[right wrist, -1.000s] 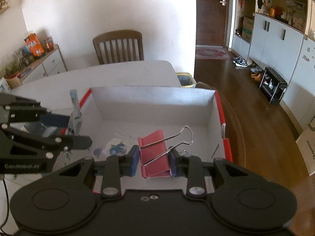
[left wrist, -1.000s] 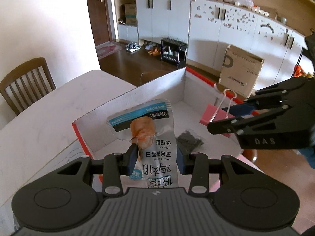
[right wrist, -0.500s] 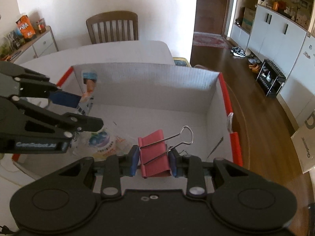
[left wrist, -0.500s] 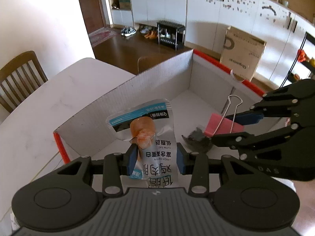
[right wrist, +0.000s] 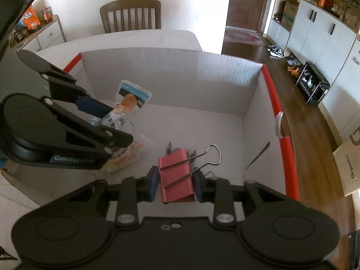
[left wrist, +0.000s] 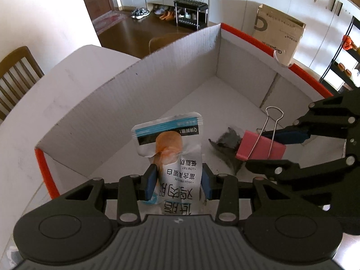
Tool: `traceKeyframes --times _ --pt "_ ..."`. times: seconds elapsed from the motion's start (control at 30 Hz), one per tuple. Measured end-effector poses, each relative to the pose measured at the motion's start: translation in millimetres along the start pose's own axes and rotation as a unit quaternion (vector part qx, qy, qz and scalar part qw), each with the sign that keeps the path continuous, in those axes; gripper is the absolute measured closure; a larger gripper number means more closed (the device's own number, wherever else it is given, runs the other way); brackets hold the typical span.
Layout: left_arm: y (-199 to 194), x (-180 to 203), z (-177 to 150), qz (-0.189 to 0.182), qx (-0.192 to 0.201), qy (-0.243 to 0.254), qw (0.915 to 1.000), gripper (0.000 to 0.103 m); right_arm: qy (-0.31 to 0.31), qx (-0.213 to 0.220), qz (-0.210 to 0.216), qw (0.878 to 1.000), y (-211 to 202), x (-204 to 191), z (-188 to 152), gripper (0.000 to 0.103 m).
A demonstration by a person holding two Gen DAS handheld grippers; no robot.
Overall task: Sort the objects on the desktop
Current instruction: 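Lower the binder clip and snack pouch into the red box with both tools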
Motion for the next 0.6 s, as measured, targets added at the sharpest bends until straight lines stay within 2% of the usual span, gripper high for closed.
traceKeyframes --times 0.43,0.6 --pt "3 5 -8 0.003 -0.008 0.005 1.0000 0.063 0.006 -0.019 0.018 1.000 11 1 -6 0.070" --pt "-4 5 -10 0.004 -0.001 -0.003 1.0000 0.063 0.010 -0.016 0.020 1.000 7 5 -5 0.065"
Point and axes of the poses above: each gripper's, at about its wrist camera, not at the fingertips, and y roughly the way its jaws point, x to its right, z to its top, the point moved 6 cm from there along y, roughly the way its jaws point, and after that the axes turned 11 degrees about -y, right-handed, at the moved point
